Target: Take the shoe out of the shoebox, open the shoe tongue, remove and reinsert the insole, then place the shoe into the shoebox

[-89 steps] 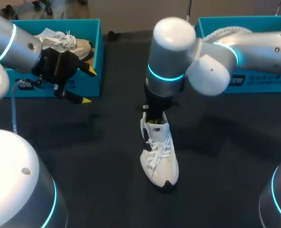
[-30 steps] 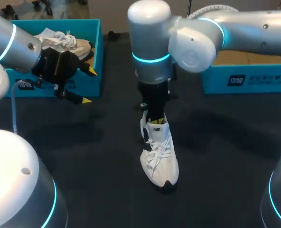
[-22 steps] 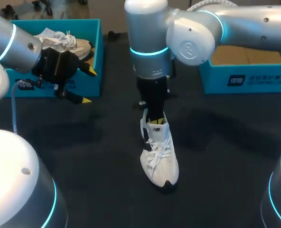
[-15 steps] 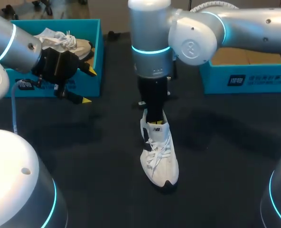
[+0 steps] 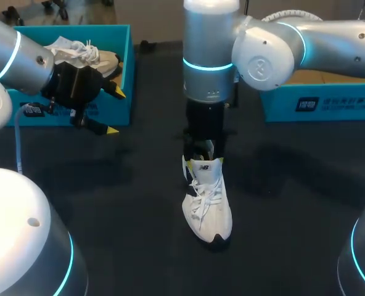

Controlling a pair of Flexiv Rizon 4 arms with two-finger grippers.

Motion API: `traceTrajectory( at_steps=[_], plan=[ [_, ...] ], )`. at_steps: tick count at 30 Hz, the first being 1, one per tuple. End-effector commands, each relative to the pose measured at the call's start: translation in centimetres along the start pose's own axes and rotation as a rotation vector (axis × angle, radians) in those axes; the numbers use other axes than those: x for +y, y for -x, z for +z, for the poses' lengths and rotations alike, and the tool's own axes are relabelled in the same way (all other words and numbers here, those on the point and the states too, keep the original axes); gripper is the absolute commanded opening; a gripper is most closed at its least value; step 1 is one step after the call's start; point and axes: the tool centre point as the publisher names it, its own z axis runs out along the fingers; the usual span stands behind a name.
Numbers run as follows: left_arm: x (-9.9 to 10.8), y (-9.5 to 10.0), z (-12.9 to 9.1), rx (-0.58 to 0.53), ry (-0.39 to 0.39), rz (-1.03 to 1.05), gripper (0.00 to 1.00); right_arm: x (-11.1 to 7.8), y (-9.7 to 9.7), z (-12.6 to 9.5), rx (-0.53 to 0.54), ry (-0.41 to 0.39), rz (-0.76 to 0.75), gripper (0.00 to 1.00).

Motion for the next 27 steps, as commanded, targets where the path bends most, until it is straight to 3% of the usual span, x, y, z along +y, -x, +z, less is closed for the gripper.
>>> traceTrajectory(
  at_steps=[1,9,27],
  plan=[
    [0.0,0.0,0.0,0.001,0.003,0.001,1.00,0.3,0.5,0.6,0.022,-0.005,-0.006,1.00],
    [0.0,0.0,0.0,0.001,0.003,0.001,1.00,0.7,1.0,0.8,0.036,-0.011,-0.044,1.00],
    [0.0,0.0,0.0,0.001,0.003,0.001,1.00,-1.0,1.0,1.1,0.052,-0.035,-0.006,1.00]
  ],
)
